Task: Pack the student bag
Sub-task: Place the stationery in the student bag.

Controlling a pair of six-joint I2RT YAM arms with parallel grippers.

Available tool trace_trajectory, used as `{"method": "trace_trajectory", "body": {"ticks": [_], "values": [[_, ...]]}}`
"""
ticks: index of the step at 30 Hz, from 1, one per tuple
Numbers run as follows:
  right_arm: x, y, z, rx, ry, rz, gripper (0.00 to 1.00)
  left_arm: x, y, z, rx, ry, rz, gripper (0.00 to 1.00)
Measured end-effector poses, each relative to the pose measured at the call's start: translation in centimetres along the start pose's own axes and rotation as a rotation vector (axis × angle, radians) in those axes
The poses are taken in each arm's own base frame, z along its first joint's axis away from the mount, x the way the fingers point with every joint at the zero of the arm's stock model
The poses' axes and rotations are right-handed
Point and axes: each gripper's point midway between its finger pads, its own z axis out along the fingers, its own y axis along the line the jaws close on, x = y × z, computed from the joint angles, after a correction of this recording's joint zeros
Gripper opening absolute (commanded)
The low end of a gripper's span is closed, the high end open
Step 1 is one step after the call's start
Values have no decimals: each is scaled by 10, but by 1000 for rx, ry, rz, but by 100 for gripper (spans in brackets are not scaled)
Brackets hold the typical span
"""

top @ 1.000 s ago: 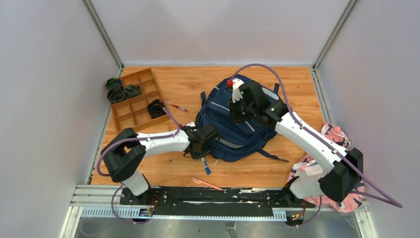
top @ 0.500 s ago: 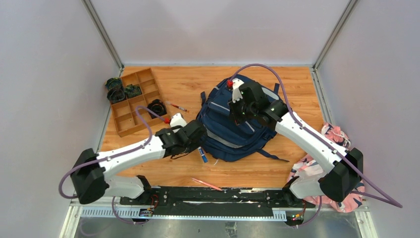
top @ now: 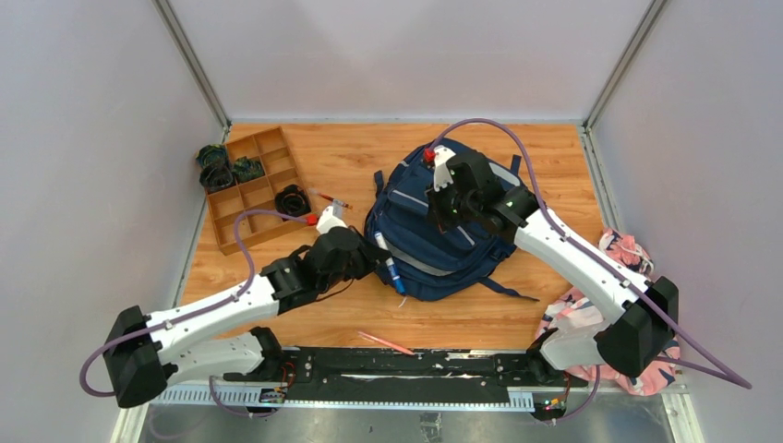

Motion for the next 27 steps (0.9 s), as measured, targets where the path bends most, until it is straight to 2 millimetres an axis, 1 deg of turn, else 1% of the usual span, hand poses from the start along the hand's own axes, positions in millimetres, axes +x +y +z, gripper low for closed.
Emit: {"method": "trace_trajectory", "body": {"ticks": [4, 9, 14, 17, 19, 20, 22, 23, 24, 25, 27], "values": [[0, 2, -1, -9, 0, 4, 0, 4, -20, 17, 60, 38, -47, 0], [3, 3, -5, -17, -4, 8, 0, 5, -36, 37, 114, 56, -107, 0], [2, 6, -9, -31, -13, 17, 0, -2, -59, 48, 172, 48, -164, 0], [3, 8, -10, -38, -10, 23, 0, -7, -68, 58, 189, 36, -198, 0], [3, 8, -10, -37, -11, 24, 0, -8, -71, 66, 184, 33, -220, 0], [2, 8, -10, -37, -12, 25, 0, -8, -71, 72, 176, 31, -228, 3], [2, 8, -10, -37, -12, 26, 0, -6, -69, 80, 158, 29, -239, 30], [2, 8, -10, -37, -12, 27, 0, -6, -68, 85, 148, 26, -242, 48], [3, 8, -10, -37, -11, 28, 0, -6, -67, 88, 140, 22, -241, 59], [3, 8, -10, -37, -11, 28, 0, -7, -67, 91, 136, 17, -248, 67], [2, 8, -10, -35, -16, 27, 0, -7, -67, 93, 133, 15, -231, 70]]}}
